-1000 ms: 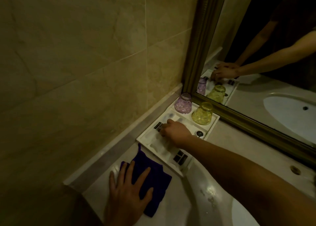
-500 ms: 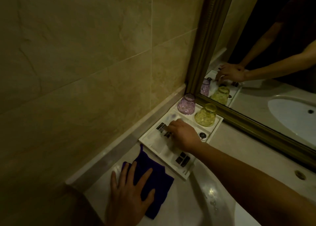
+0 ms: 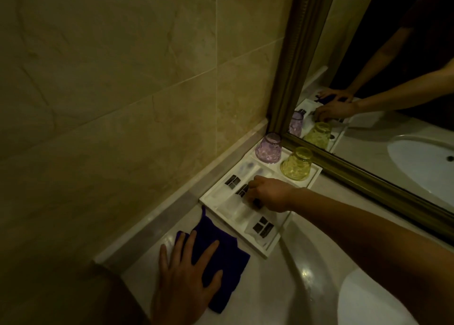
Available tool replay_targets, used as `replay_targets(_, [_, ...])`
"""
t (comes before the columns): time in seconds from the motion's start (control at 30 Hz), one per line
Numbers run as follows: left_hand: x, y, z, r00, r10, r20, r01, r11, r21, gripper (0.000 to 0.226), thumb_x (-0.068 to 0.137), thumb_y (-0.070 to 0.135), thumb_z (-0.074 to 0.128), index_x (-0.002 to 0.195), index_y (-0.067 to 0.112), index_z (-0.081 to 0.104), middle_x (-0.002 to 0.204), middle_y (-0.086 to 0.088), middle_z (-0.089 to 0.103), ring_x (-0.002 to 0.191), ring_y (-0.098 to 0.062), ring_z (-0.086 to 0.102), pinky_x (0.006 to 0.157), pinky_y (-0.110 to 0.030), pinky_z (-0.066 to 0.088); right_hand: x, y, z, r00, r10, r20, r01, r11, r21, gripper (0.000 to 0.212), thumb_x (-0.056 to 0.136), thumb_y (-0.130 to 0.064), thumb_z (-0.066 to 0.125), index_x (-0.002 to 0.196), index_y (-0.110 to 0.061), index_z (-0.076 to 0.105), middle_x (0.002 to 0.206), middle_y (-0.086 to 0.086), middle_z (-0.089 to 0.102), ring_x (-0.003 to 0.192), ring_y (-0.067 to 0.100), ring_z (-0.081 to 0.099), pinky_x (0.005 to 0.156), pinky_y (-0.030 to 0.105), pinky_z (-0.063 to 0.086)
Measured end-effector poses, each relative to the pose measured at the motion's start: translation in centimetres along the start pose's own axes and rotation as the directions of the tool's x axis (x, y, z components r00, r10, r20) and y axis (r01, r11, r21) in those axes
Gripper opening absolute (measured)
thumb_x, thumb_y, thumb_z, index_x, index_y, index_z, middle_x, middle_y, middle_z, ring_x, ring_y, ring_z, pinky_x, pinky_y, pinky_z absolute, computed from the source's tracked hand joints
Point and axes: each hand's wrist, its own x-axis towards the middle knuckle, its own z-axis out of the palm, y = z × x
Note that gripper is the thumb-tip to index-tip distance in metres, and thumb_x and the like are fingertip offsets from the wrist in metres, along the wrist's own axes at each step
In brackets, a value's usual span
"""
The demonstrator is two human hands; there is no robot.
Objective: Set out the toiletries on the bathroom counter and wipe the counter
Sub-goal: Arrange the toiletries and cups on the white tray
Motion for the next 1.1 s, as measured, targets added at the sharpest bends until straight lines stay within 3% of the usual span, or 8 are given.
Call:
replay_targets(0.27, [0.1,0.1,0.0,1.0,-0.001,0.005,0.001,1.0,0.002,0.066,0.074,0.068,0.05,0.136,0.049,0.047,0.145,-0.008,0.051,0.132,-0.034,0.048,0.104,-0.065,0.033,-2.5,-0.2,-2.0,0.978,0.17,-0.122,-0.15,0.976,0.161,0.012,0.086,-0.021,0.07,0.097,-0.018,0.067,0.101,0.003,0.059,0.091,0.017,0.055,0.075,0.027,0.044])
replay_targets(0.37, [0.1,0.0,0.1,1.0,0.012,-0.003,-0.012,1.0,-0.016,0.066,0.073,0.067,0.051,0.135,0.048,0.049,0.144,-0.009,0.052,0.13,-0.035,0.049,0.101,-0.067,0.035,-4.5,-1.3,-3.9,0.799,0.401,-0.448,-0.176,0.869,0.462,0.01,0.086,-0.024,0.073,0.089,-0.016,0.066,0.086,-0.003,0.066,0.075,0.012,0.06,0.066,0.029,0.051])
replay_targets(0.43, [0.1,0.0,0.2,1.0,0.02,-0.014,-0.02,1.0,-0.021,0.066,0.072,0.066,0.051,0.135,0.047,0.05,0.143,-0.009,0.053,0.129,-0.036,0.05,0.099,-0.068,0.037,-4.9,-2.3,-4.5,0.577,0.663,-0.477,-0.091,0.632,0.77,0.01,0.086,-0.019,0.073,0.087,-0.015,0.064,0.078,-0.004,0.071,0.071,0.011,0.068,0.062,0.025,0.056])
replay_targets(0.5, [0.1,-0.1,0.2,0.999,0.022,-0.024,-0.023,0.999,-0.036,0.066,0.072,0.066,0.052,0.134,0.047,0.049,0.142,-0.01,0.053,0.129,-0.037,0.05,0.099,-0.068,0.036,-4.6,-3.1,-4.4,0.438,0.847,-0.303,0.059,0.309,0.949,0.01,0.086,-0.011,0.072,0.086,-0.01,0.062,0.075,0.004,0.073,0.068,0.014,0.073,0.058,0.025,0.06])
replay_targets(0.6, [0.0,0.0,0.4,0.999,0.025,-0.045,-0.027,0.999,-0.039,0.065,0.072,0.065,0.051,0.135,0.047,0.048,0.142,-0.011,0.053,0.13,-0.037,0.049,0.1,-0.068,0.035,-3.7,-3.7,-2.7,0.389,0.919,0.064,0.168,-0.139,0.976,0.01,0.087,-0.002,0.068,0.087,-0.001,0.059,0.082,0.018,0.071,0.066,0.023,0.074,0.057,0.03,0.061])
replay_targets(0.7, [0.0,-0.1,0.4,0.999,0.025,-0.044,-0.027,0.999,-0.046,0.066,0.074,0.066,0.051,0.136,0.048,0.045,0.143,-0.011,0.052,0.131,-0.036,0.048,0.101,-0.068,0.033,-2.8,-3.9,0.1,0.342,0.887,0.311,0.1,-0.363,0.926,0.01,0.087,0.001,0.067,0.091,0.0,0.058,0.087,0.02,0.069,0.065,0.025,0.073,0.061,0.034,0.062])
replay_targets(0.9, [0.1,-0.3,0.7,1.0,0.008,-0.023,-0.009,0.999,-0.035,0.067,0.073,0.067,0.051,0.137,0.05,0.044,0.145,-0.01,0.05,0.133,-0.035,0.045,0.106,-0.066,0.03,-1.9,-3.6,2.7,0.264,0.909,0.323,-0.147,-0.293,0.945,0.029,0.081,-0.01,0.077,0.096,-0.007,0.054,0.091,0.023,0.071,0.071,0.034,0.073,0.075,0.053,0.06])
replay_targets(1.1, [0.1,-0.1,0.6,1.0,-0.002,-0.015,0.001,1.0,-0.024,0.066,0.072,0.068,0.051,0.135,0.05,0.047,0.144,-0.009,0.051,0.133,-0.034,0.046,0.105,-0.066,0.03,-2.8,-3.4,2.6,0.312,0.928,0.202,-0.363,-0.08,0.928,0.033,0.081,-0.02,0.078,0.1,-0.016,0.051,0.081,0.01,0.072,0.061,0.024,0.073,0.067,0.045,0.062])
